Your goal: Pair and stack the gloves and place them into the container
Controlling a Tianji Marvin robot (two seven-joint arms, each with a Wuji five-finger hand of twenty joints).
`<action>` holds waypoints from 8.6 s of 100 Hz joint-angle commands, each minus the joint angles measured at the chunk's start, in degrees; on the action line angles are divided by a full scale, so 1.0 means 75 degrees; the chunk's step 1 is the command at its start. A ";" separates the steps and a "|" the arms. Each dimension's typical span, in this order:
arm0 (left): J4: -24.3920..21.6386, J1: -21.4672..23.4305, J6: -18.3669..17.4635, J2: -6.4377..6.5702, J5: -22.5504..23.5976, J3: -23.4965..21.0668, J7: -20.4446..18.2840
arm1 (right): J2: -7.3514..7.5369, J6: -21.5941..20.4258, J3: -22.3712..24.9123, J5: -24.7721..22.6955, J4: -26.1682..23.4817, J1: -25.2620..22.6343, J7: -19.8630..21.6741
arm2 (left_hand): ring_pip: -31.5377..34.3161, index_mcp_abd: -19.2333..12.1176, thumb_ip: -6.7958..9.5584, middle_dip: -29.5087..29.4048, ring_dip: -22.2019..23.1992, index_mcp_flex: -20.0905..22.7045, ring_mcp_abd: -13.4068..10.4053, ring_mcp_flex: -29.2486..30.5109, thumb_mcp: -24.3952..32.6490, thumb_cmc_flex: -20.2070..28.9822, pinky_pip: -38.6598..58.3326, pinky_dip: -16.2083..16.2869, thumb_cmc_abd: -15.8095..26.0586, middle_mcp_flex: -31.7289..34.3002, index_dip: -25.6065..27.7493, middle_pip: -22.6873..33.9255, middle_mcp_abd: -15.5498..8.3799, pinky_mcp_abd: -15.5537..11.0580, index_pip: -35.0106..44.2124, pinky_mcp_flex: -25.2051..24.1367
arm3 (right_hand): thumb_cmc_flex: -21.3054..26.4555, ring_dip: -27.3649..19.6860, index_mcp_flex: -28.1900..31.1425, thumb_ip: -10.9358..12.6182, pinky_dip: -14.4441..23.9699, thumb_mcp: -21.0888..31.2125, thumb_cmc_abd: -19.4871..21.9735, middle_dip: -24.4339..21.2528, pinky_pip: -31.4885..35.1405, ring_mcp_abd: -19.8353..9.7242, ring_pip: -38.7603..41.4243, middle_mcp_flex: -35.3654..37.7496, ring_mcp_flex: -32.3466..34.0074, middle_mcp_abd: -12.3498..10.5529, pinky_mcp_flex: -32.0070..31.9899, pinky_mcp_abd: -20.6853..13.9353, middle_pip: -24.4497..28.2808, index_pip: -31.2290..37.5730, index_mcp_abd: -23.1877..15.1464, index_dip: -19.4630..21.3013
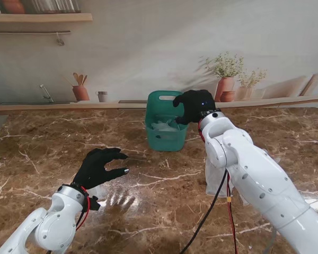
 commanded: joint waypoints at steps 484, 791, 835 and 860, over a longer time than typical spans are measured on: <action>0.1052 -0.1433 -0.0464 0.0225 -0.3130 0.0650 -0.2466 | -0.1003 -0.1425 -0.0608 0.4036 0.0346 -0.3485 -0.3790 | 0.3094 -0.0417 0.0123 0.1844 0.3200 -0.1382 0.0474 0.3074 -0.2815 0.3723 0.4225 0.2536 0.1878 0.4628 0.4685 0.2340 -0.0347 0.0253 0.5106 0.0186 | 0.1342 0.1758 0.1302 -0.0774 0.2093 0.0200 0.0869 0.3811 0.1537 -0.0671 0.3084 0.1664 -0.0602 -0.0814 -0.0609 -0.0320 0.2681 0.4387 -0.1187 0.0055; 0.3129 -0.3599 0.0470 -0.0144 -0.1981 0.3176 -0.1420 | -0.0290 -0.1694 0.0032 0.3949 0.1162 -0.2097 -0.0684 | 0.3617 -0.0347 -0.0427 0.0913 0.3190 -0.1725 0.0687 0.3832 0.0987 0.1515 0.4906 0.2819 0.0382 0.5105 0.4725 0.2676 -0.0384 0.0488 0.5392 0.0581 | 0.1284 0.2269 0.1442 -0.0660 0.1346 0.0685 0.1286 0.3885 0.3789 -0.0330 0.4686 0.4336 0.1920 -0.0296 0.1298 0.0106 0.3116 0.4593 -0.0261 0.0511; 0.3569 -0.3891 0.1329 -0.0324 -0.1496 0.3641 -0.0839 | -0.0371 -0.0683 -0.0694 0.3102 0.1942 -0.1490 -0.1355 | 0.2199 -0.0093 -0.0367 0.0876 0.2285 -0.1350 0.0681 0.1718 0.1484 0.0820 0.3971 0.1914 0.0546 0.2737 0.1799 0.1515 0.0140 0.0672 0.2987 -0.0011 | 0.0800 0.1662 0.0706 -0.0377 0.1013 0.0490 0.0950 0.3122 0.2899 -0.0404 0.3336 0.3116 0.0912 -0.0386 0.0577 -0.0140 0.2215 0.2969 0.0227 0.0055; 0.3160 -0.3401 0.1252 -0.0193 -0.1096 0.3240 -0.0799 | -0.0275 -0.0501 -0.0423 0.2602 0.1785 -0.1729 -0.1483 | 0.0691 0.0319 0.0064 0.0337 0.0959 -0.1507 0.0377 -0.0311 0.2005 -0.0265 0.1594 0.0592 0.0735 -0.0290 0.0117 0.0508 0.0117 0.0093 0.0160 -0.0118 | -0.0209 0.0650 -0.1028 0.0623 0.0631 -0.0552 0.1371 0.1902 0.0602 -0.0336 0.1258 0.0196 -0.0766 -0.0273 -0.0843 -0.0184 0.0890 -0.0277 0.1044 0.0886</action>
